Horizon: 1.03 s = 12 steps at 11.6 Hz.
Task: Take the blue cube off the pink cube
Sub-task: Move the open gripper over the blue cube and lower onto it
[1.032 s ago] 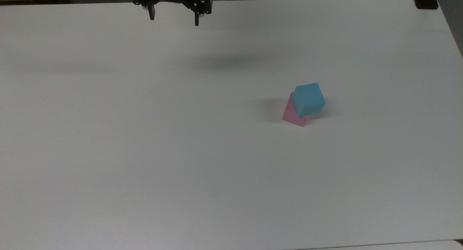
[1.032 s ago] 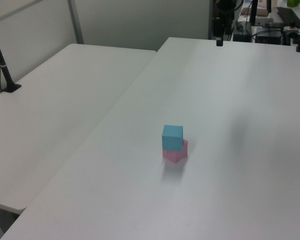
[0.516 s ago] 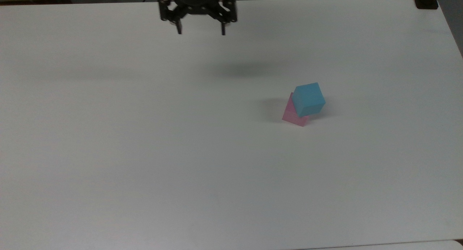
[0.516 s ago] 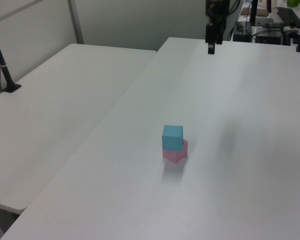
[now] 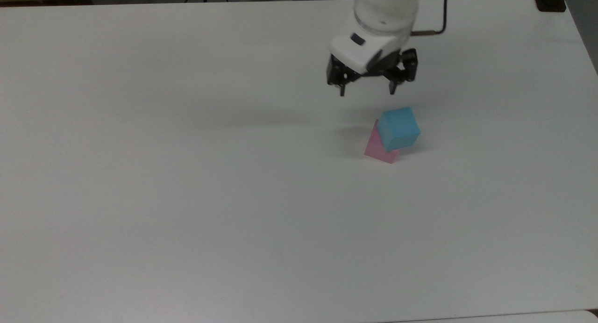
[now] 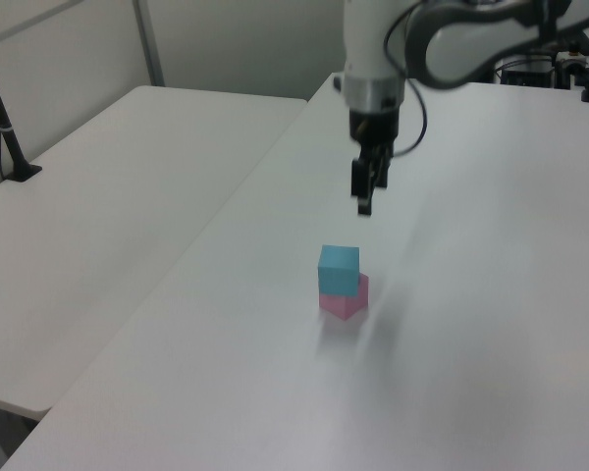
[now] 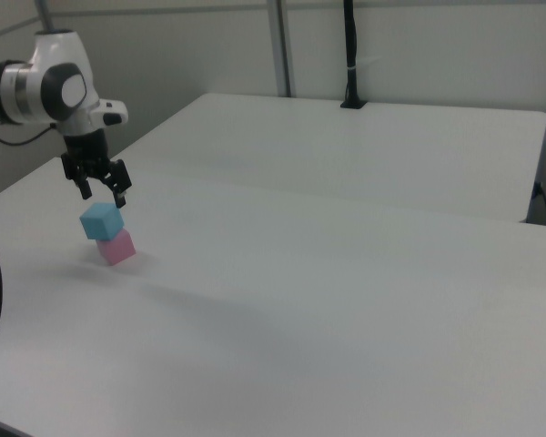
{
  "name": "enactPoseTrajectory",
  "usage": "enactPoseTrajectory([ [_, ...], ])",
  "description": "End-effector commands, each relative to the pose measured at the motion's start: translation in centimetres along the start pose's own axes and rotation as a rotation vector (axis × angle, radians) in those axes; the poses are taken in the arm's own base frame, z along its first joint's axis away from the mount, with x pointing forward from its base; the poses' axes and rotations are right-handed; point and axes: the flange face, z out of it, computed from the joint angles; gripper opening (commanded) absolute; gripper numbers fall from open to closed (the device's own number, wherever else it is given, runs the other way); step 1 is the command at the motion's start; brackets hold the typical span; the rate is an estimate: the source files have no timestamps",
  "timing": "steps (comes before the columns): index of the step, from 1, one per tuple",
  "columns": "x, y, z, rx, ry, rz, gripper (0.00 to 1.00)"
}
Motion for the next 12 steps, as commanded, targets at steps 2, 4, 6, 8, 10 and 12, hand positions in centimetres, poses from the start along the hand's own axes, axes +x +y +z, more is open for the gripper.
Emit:
enactPoseTrajectory([
  [2,1.3,-5.8,4.9,0.011,0.06,-0.043,1.0],
  [4,1.5,-7.4,6.0,0.027,0.098,-0.039,1.0],
  [6,1.4,-7.9,6.6,-0.002,0.104,-0.04,1.0],
  [8,1.5,-7.7,7.3,-0.063,0.121,-0.068,0.58],
  [10,1.8,-6.9,6.7,-0.073,0.128,-0.068,0.29],
  [12,2.5,-3.7,3.7,-0.072,0.149,-0.097,0.29],
])
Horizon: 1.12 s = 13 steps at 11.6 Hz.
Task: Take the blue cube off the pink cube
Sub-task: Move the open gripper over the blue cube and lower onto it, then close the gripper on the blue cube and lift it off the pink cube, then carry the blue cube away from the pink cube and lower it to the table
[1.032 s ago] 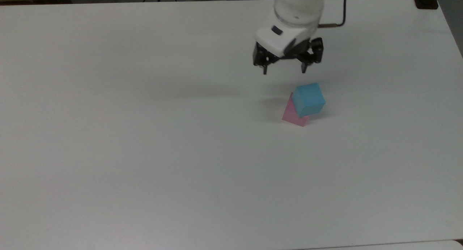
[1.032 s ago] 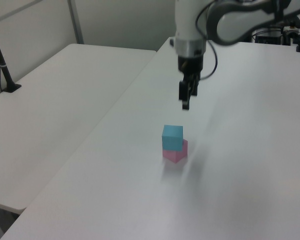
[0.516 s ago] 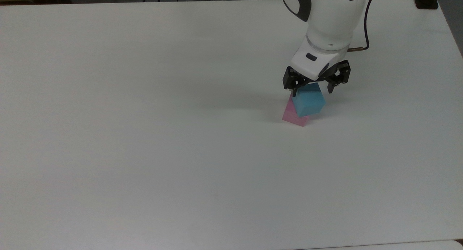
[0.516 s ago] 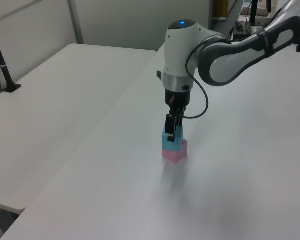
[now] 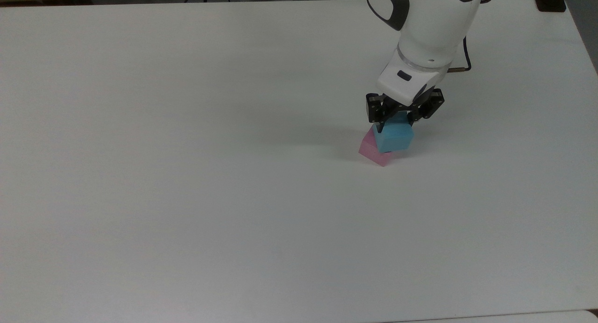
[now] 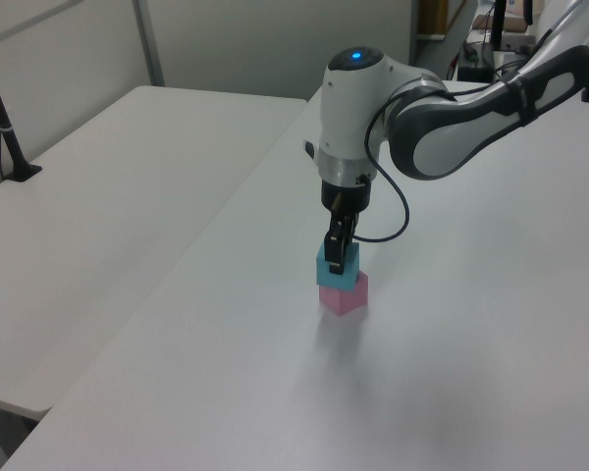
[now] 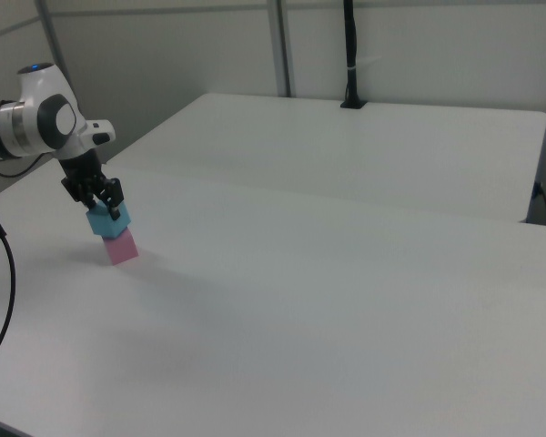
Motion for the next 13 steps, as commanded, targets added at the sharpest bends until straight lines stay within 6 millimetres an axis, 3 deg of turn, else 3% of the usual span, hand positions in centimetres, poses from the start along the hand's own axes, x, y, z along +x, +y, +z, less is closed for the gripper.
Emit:
enactPoseTrajectory([
  [1,1.0,5.8,-2.9,-0.028,0.001,-0.017,0.29],
  [3,1.7,12.0,-2.7,-0.042,-0.035,-0.02,0.3],
  [7,2.5,24.3,1.6,-0.069,-0.058,0.034,0.32],
  [9,2.6,29.2,3.8,-0.071,-0.052,0.071,0.37],
  [10,2.7,30.3,4.3,-0.072,-0.043,0.069,0.46],
  [11,2.7,30.7,4.9,-0.072,-0.048,0.076,0.76],
  [12,2.6,30.7,4.8,-0.068,-0.049,0.086,1.0],
  [13,2.6,30.7,4.5,-0.068,-0.052,0.088,1.0],
])
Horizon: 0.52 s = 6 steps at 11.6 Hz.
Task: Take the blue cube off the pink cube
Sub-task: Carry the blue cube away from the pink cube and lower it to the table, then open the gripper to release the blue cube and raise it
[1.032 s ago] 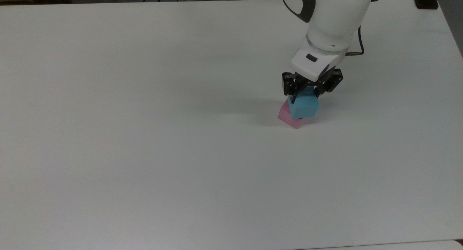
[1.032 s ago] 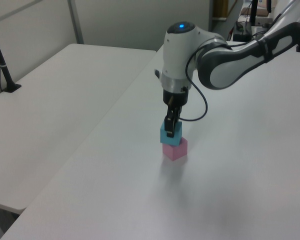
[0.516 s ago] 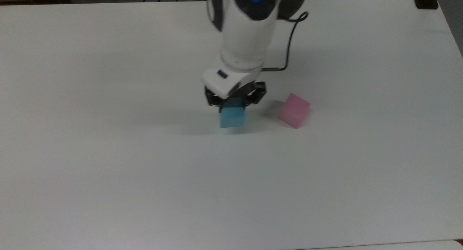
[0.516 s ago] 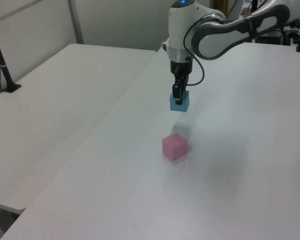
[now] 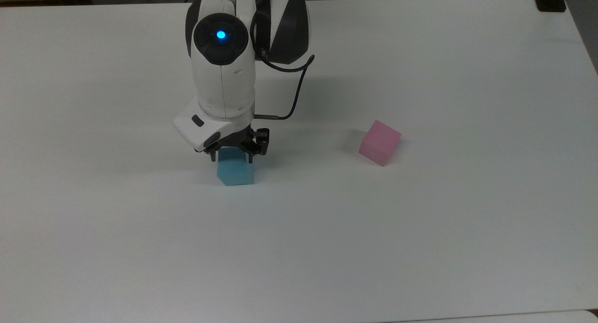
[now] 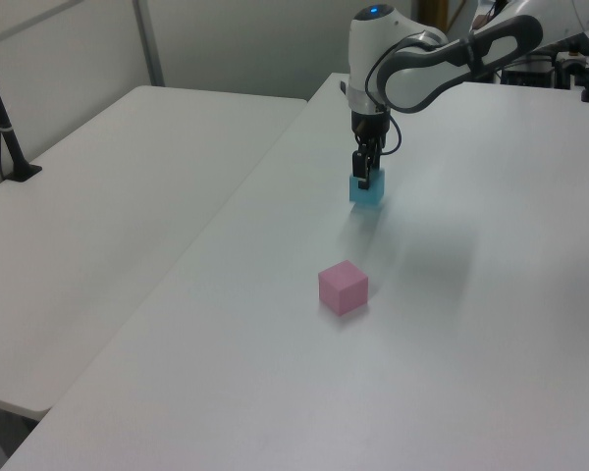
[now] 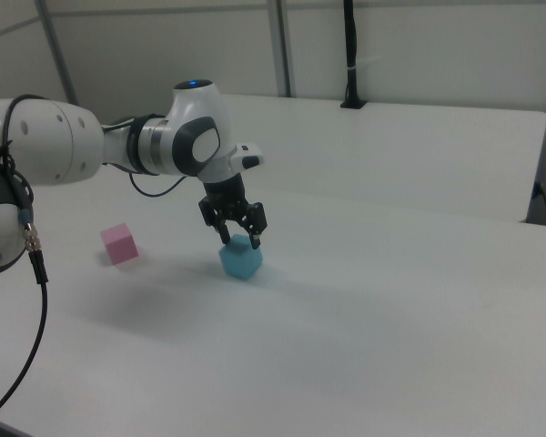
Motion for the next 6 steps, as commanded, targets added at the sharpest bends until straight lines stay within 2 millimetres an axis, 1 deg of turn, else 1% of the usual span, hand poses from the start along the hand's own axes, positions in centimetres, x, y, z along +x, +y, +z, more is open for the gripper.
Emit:
enactPoseTrajectory([
  [1,-0.3,-0.5,-2.1,-0.007,0.026,-0.013,1.0],
  [2,-0.7,-0.1,-4.2,-0.009,0.033,-0.008,1.0],
  [3,-1.4,0.2,-7.2,-0.012,0.026,-0.004,1.0],
  [4,-2.7,0.4,-10.5,-0.016,0.006,0.001,1.0],
  [6,-6.4,0.9,-16.8,-0.018,-0.055,0.006,1.0],
])
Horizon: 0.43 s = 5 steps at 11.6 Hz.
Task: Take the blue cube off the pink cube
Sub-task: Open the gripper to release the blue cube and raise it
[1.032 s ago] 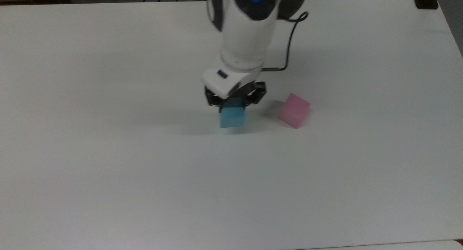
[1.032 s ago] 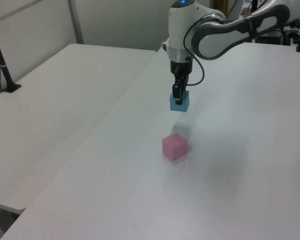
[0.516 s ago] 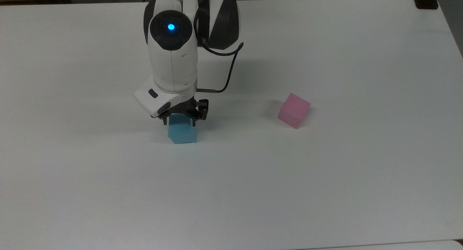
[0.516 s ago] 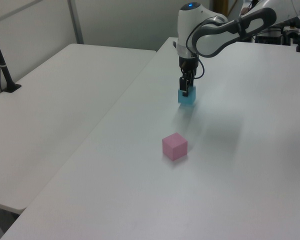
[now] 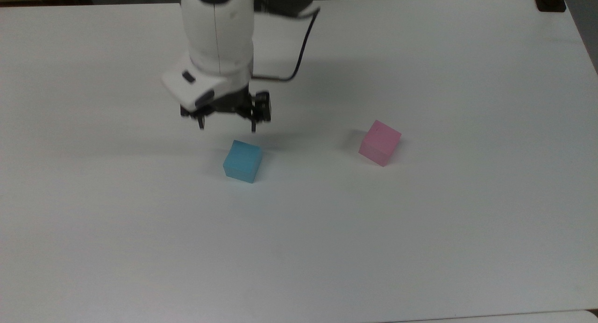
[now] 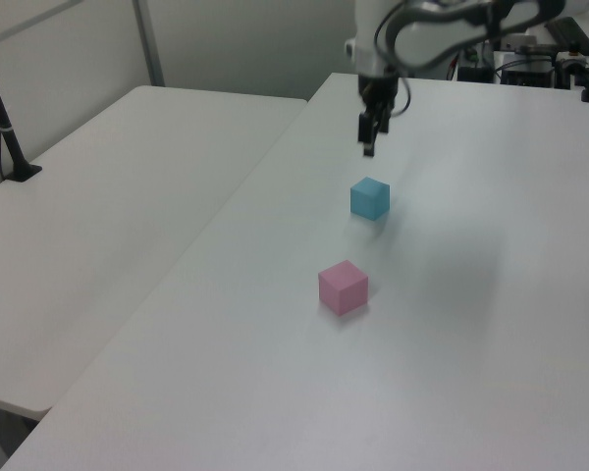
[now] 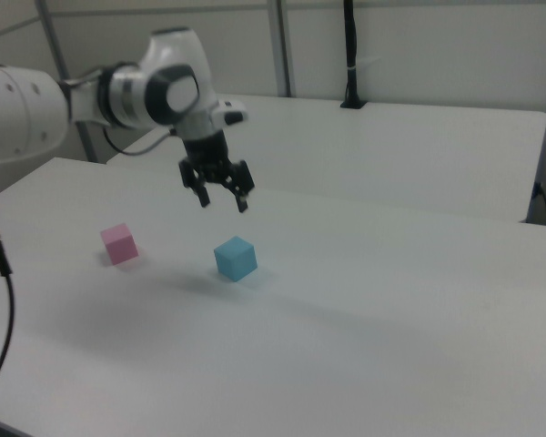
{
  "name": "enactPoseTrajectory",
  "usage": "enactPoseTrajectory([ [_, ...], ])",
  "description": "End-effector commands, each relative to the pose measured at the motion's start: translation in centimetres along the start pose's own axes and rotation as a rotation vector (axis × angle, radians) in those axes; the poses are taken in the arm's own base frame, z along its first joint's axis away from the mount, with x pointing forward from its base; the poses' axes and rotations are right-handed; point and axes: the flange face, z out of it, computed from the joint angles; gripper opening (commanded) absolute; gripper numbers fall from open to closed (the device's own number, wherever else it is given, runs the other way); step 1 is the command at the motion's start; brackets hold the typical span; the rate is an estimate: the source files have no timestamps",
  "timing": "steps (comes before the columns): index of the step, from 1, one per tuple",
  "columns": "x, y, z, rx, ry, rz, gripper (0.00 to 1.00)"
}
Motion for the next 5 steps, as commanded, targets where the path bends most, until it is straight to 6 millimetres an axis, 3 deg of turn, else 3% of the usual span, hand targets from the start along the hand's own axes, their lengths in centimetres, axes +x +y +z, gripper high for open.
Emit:
enactPoseTrajectory([
  [1,-6.2,0.8,-9.6,-0.008,-0.065,0.003,1.0],
  [3,-7.9,1.0,-12.6,0.008,-0.054,0.007,1.0],
  [5,-8.6,1.1,-14.1,0.036,-0.036,0.015,1.0],
])
